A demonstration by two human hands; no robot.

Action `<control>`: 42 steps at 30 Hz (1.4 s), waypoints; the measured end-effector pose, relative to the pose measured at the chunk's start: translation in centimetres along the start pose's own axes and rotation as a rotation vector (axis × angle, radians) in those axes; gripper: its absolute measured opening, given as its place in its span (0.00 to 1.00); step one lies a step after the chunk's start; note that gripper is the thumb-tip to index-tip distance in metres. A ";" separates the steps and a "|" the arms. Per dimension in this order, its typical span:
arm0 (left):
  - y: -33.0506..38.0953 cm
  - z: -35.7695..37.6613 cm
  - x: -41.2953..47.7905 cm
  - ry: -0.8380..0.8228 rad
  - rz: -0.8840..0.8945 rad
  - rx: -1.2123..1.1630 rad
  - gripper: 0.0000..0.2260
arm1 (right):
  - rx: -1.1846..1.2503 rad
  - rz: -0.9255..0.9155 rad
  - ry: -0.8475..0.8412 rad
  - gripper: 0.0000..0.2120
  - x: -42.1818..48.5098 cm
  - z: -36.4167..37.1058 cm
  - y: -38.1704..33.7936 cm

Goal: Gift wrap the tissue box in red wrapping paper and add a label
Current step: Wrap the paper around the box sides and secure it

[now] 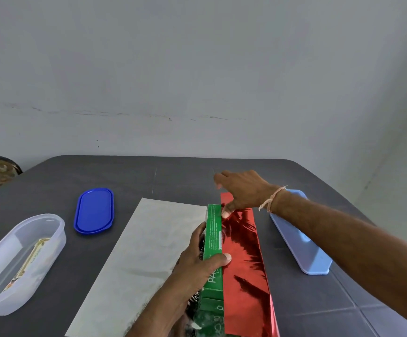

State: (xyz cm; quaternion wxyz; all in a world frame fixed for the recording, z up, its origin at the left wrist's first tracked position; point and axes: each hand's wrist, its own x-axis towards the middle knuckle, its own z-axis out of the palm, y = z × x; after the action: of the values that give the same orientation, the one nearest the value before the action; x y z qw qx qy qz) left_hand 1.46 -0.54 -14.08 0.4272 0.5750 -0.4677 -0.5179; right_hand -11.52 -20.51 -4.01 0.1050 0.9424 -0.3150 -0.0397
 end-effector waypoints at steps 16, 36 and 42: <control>0.6 0.1 -0.5 0.008 0.035 -0.058 0.39 | 0.446 0.336 0.084 0.45 -2.8 1.5 -1.8; 0.7 0.1 -0.4 -0.007 0.005 -0.114 0.43 | 1.455 1.117 0.372 0.15 -23.3 3.5 2.4; 0.4 0.1 0.1 -0.007 0.012 -0.126 0.45 | 1.449 1.161 0.288 0.10 -22.8 2.7 2.6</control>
State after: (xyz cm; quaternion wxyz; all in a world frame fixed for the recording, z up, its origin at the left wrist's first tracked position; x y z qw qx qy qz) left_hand 1.33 -0.70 -13.74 0.4641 0.5423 -0.4390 -0.5458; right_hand -31.66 -9.29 -5.86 -0.4657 0.4697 -0.6677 0.3416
